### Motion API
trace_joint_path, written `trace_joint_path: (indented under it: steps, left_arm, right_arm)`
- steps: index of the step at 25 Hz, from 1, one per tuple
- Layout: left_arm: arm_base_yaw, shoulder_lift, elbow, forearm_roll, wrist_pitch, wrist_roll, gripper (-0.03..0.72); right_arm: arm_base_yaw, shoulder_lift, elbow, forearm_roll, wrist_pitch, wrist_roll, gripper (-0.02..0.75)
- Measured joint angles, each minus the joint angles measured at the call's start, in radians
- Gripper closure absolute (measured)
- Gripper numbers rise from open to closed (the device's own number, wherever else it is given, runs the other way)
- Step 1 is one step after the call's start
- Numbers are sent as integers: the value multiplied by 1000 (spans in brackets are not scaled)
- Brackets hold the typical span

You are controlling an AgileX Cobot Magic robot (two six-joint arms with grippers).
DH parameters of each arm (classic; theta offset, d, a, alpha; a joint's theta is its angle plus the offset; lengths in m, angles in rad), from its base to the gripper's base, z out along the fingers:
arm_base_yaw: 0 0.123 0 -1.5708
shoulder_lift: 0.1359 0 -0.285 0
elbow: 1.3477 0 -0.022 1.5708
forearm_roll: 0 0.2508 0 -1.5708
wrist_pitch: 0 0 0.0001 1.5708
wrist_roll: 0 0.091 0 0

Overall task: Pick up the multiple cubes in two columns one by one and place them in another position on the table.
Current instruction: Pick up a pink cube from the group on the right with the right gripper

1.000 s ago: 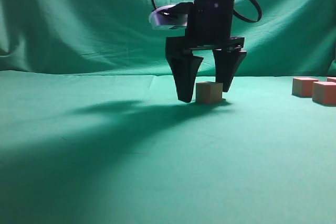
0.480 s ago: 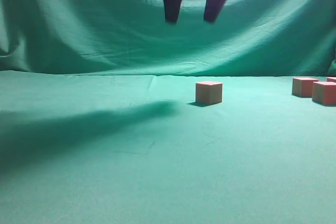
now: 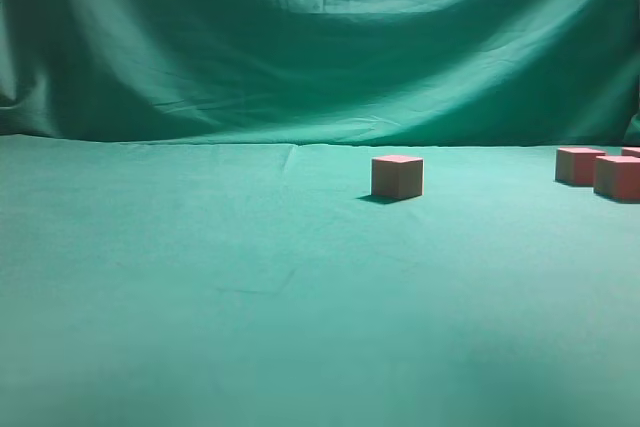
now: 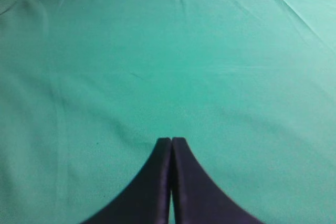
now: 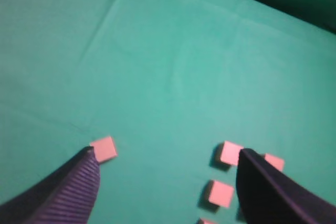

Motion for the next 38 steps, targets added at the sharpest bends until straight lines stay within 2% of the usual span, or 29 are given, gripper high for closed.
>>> trace_joint_path:
  steps: [7, 15, 18, 21, 28, 38]
  left_arm:
    - [0, 0, 0, 0, 0, 0, 688]
    - [0, 0, 0, 0, 0, 0, 688]
    - [0, 0, 0, 0, 0, 0, 688]
    - [0, 0, 0, 0, 0, 0, 688]
    - [0, 0, 0, 0, 0, 0, 688]
    - [0, 0, 0, 0, 0, 0, 688]
  right_arm:
    - [-147, -218, 426, -2, 2, 30, 187]
    - [-341, -359, 800, 7, -16, 30, 187]
    - [-402, -366, 915, 46, -68, 31, 187]
    - [-422, -366, 1020, 67, -156, 31, 187]
    - [-422, -364, 1135, 69, -339, 31, 187]
    - [-422, -173, 1148, 48, -444, 31, 187]
